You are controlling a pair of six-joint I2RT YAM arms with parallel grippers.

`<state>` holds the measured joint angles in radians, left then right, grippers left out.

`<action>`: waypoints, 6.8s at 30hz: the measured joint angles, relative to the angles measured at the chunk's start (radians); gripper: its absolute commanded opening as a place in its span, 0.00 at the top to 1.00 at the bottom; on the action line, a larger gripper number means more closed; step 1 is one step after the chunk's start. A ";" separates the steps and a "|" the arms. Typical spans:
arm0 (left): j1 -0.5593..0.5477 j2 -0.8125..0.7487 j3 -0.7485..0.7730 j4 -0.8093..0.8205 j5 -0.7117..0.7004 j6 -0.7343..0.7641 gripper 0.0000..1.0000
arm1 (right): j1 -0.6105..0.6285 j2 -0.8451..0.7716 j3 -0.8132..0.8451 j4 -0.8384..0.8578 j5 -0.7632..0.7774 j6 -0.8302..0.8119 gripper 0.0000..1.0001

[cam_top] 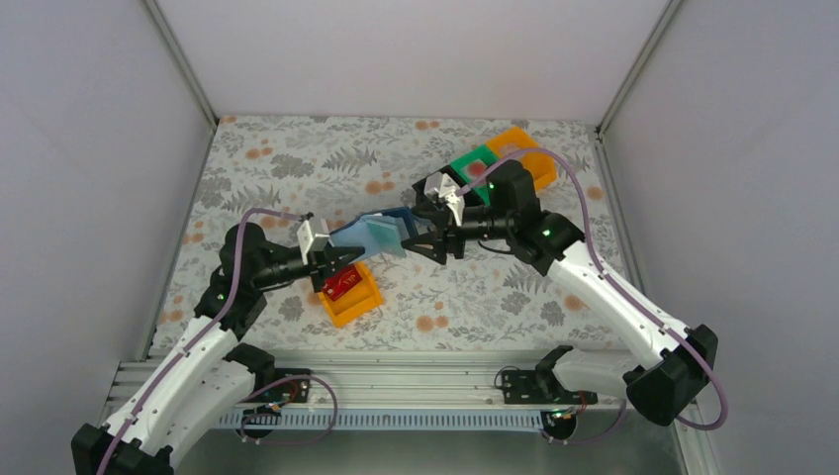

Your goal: Take the credit cards out of the card holder

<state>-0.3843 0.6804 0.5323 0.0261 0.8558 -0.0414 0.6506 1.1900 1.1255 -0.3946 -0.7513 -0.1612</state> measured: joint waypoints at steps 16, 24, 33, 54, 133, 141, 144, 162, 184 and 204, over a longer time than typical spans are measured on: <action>-0.005 0.000 0.000 -0.001 -0.010 0.001 0.98 | 0.010 -0.012 0.004 -0.021 0.013 0.006 0.27; -0.005 0.000 0.000 0.001 -0.010 0.000 0.98 | 0.011 -0.013 0.004 -0.006 0.043 0.019 0.37; -0.006 -0.007 -0.001 0.004 -0.004 -0.001 0.98 | 0.021 0.021 0.004 0.038 0.046 0.034 0.37; -0.013 -0.017 -0.021 0.033 -0.004 -0.020 0.21 | 0.113 0.116 0.039 0.099 0.013 0.097 0.96; -0.006 -0.058 -0.087 0.122 -0.049 -0.153 0.84 | 0.160 0.142 0.069 0.069 -0.011 0.070 0.96; 0.000 -0.052 -0.087 0.137 0.006 -0.131 0.98 | 0.159 0.161 0.074 0.070 -0.030 0.043 0.96; 0.004 -0.053 -0.087 0.137 0.010 -0.130 0.98 | 0.158 0.165 0.077 0.069 -0.029 0.038 0.92; 0.001 -0.078 -0.063 0.092 0.047 -0.096 0.98 | 0.158 0.040 0.002 0.059 0.040 0.008 0.91; 0.001 -0.074 -0.039 0.030 0.095 0.029 0.98 | 0.127 0.066 0.022 0.005 -0.044 -0.034 0.76; 0.002 -0.072 -0.032 -0.010 0.095 0.043 0.98 | 0.118 0.030 -0.018 -0.015 -0.030 -0.052 0.96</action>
<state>-0.3824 0.6086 0.5003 0.0158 0.9508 0.0017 0.7689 1.2198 1.1080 -0.4099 -0.7811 -0.2131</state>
